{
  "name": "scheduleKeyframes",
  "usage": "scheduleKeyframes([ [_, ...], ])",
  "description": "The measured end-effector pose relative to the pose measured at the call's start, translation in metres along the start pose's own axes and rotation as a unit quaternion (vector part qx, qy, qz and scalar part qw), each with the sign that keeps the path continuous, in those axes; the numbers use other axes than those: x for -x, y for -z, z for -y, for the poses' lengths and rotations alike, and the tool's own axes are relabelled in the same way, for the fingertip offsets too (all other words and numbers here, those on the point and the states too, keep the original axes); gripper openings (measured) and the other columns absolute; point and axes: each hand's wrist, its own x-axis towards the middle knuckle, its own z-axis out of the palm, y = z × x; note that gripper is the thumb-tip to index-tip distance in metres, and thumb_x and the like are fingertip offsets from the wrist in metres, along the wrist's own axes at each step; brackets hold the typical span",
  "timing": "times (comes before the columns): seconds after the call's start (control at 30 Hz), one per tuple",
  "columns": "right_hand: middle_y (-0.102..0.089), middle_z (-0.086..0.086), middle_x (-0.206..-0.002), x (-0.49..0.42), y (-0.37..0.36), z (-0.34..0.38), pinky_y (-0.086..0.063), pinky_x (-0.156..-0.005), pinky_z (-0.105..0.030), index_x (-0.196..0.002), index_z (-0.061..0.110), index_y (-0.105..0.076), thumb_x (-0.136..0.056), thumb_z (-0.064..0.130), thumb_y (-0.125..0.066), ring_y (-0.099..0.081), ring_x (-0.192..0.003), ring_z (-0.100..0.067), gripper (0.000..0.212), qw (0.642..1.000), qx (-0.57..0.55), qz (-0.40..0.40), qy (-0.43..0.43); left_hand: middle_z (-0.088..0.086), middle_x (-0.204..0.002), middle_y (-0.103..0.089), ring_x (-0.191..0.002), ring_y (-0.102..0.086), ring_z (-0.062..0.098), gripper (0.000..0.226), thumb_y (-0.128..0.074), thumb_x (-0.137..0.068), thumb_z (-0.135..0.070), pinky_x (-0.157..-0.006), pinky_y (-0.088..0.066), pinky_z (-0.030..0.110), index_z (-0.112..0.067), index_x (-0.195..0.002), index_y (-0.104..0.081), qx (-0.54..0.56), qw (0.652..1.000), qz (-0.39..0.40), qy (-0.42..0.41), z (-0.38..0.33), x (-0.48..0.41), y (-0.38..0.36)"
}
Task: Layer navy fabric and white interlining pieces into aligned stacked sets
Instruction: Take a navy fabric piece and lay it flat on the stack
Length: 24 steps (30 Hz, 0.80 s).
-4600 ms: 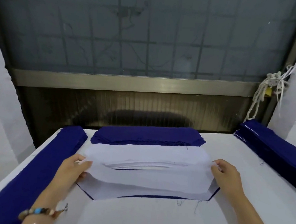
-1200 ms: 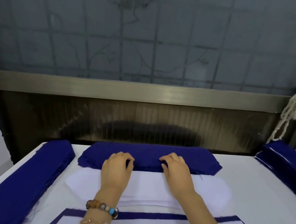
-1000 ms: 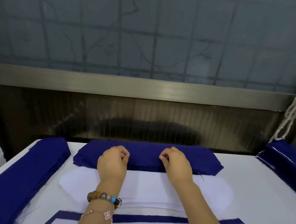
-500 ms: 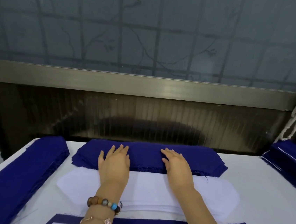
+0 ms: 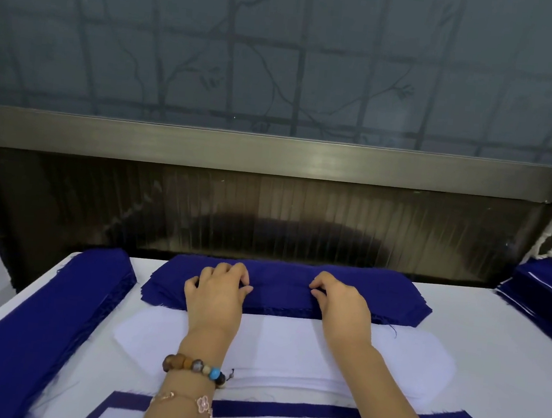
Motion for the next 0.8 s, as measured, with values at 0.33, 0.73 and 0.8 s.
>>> scheduleKeyframes([
  [0.33,-0.052,0.005,-0.109,-0.001,-0.003,0.0,-0.041,-0.076,-0.024,-0.107,0.022,-0.055,-0.101,0.022,-0.042,-0.046,-0.095,-0.014,0.015,0.996,0.068,-0.019,0.057,0.019,-0.129,-0.049,-0.119,-0.043,0.038,0.054,-0.054,-0.094,-0.046,-0.096,-0.042,0.049,-0.005,-0.129,-0.048,0.043,0.972,-0.047,0.226,0.049,-0.004,0.019],
  [0.73,-0.052,0.009,-0.111,0.0,-0.007,-0.005,-0.037,-0.086,-0.026,-0.113,0.03,-0.058,-0.095,0.042,-0.05,-0.044,-0.102,-0.013,0.023,0.998,-0.001,-0.012,0.065,0.019,-0.12,-0.057,-0.104,-0.057,0.034,0.045,-0.071,-0.086,-0.021,-0.091,-0.05,0.046,-0.004,-0.125,-0.058,0.246,0.933,-0.114,0.236,0.067,-0.014,0.019],
  [0.8,-0.05,0.011,-0.11,0.001,-0.007,-0.006,-0.035,-0.087,-0.027,-0.114,0.034,-0.06,-0.093,0.044,-0.054,-0.043,-0.102,-0.012,0.024,0.998,-0.024,-0.003,0.059,0.015,-0.116,-0.059,-0.102,-0.059,0.031,0.037,-0.071,-0.086,-0.016,-0.086,-0.052,0.045,-0.01,-0.12,-0.059,0.257,0.932,-0.122,0.225,0.065,-0.014,0.019],
])
